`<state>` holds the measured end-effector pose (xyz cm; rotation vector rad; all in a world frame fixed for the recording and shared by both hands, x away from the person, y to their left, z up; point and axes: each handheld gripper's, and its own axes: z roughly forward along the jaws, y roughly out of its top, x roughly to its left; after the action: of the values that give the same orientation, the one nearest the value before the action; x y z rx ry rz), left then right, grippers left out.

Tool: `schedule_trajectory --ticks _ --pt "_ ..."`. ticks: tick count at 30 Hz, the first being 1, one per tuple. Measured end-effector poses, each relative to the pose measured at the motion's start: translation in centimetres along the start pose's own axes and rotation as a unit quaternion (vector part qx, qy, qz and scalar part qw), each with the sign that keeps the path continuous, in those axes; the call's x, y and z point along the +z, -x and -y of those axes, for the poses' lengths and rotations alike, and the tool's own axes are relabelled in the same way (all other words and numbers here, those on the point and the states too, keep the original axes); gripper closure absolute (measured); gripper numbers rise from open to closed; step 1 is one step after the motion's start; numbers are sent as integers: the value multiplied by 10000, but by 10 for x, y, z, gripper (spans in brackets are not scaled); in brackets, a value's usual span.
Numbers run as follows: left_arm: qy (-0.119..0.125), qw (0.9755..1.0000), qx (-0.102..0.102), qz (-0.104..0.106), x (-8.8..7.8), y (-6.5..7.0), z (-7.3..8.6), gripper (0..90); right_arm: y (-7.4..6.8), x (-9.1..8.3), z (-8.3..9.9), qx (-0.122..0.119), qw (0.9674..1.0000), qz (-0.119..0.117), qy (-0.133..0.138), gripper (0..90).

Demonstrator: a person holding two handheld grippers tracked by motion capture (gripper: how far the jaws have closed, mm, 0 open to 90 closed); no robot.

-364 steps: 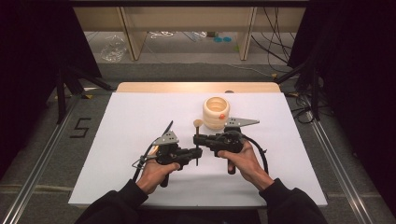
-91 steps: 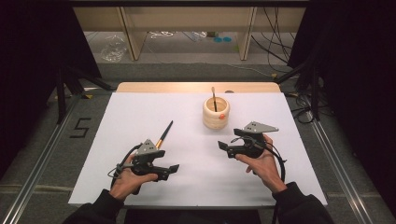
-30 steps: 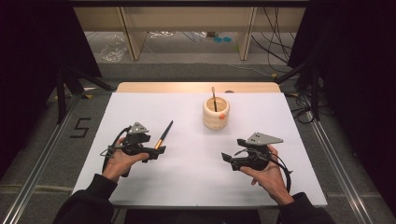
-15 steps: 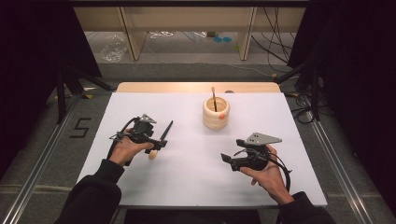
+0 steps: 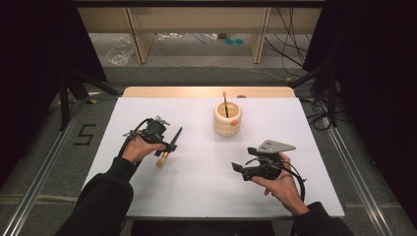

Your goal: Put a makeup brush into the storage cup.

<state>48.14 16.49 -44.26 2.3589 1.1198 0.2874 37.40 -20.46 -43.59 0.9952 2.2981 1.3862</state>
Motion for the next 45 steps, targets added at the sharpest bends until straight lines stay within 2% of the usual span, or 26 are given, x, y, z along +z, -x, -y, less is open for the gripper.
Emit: schedule_trajectory --ticks 1,4,8,9,10,11,13,15,16,17,18,20,21,22,23,24,25,26,29,31,34,35,38,42,45 --pt "-45 10000 35 10 0 -1 -2 315 0 0 0 -22 10000 7 17 168" --pt "-39 9999 -82 51 5 -3 -3 346 0 0 0 4 10000 -16 2 168" --pt "-177 9996 -224 81 11 -8 -2 391 1 2 0 -36 9999 -26 103 168" --pt "-229 9995 -193 88 11 -10 -2 398 1 1 0 -41 10000 -1 5 168" --pt "-232 9994 -226 87 12 -10 -2 405 1 1 0 -36 10000 -22 -8 168" --pt "-298 9994 -156 92 12 -12 -2 413 1 2 0 -36 10000 -3 17 168" --pt "-270 9993 -246 86 13 -11 -2 430 1 2 0 -36 10000 -22 -9 169" --pt "-376 9989 -243 126 13 -13 -2 436 0 2 0 5 10000 -52 -52 169" --pt "-333 9988 -330 148 14 -12 -2 438 0 2 0 6 10000 -66 -50 169" --pt "-460 9987 -207 108 14 -13 -3 440 0 3 0 -20 10000 -59 -39 169" --pt "-461 9987 -222 46 16 -11 -4 438 0 3 0 -38 10000 -54 -19 169" --pt "-583 9983 -65 -16 14 -9 -8 442 0 4 0 -43 10000 -60 -37 169" --pt "-515 9986 -143 8 15 -7 -10 443 0 4 1 -52 10000 -47 -4 169" --pt "-575 9983 -49 40 13 -7 -12 447 0 4 0 -51 10000 -60 -40 169" --pt "-550 9984 -90 24 14 -6 -13 450 0 4 0 -47 10000 -67 -36 169" --pt "-616 9981 -17 -18 14 -6 -14 453 0 3 0 -6 10000 -83 -37 169" --pt "-688 9976 -34 -68 16 -4 -16 461 0 3 0 -10 10000 -88 -41 169" --pt "-674 9977 -29 -75 18 -4 -17 470 1 4 0 -57 9999 -80 -54 169" --pt "-756 9971 -11 -52 22 -4 -19 475 0 3 0 4 9999 -88 -51 169" --pt "-882 9961 42 -35 23 -5 -19 487 0 3 0 -17 10000 -83 -53 169" --pt "-892 9960 66 -50 25 -8 -20 510 1 4 1 -40 10000 -86 19 170" --pt "-801 9968 -67 -52 27 -7 -21 516 1 5 1 -33 9999 -91 27 171" --pt "-805 9967 -48 56 28 -9 -21 545 0 4 1 -45 9999 -71 -72 171" --pt "-833 9965 -84 31 28 -9 -20 576 1 4 1 -39 9999 -101 -107 172" --pt "-887 9961 14 25 30 -11 -19 600 1 4 0 -44 9999 -99 -99 174"
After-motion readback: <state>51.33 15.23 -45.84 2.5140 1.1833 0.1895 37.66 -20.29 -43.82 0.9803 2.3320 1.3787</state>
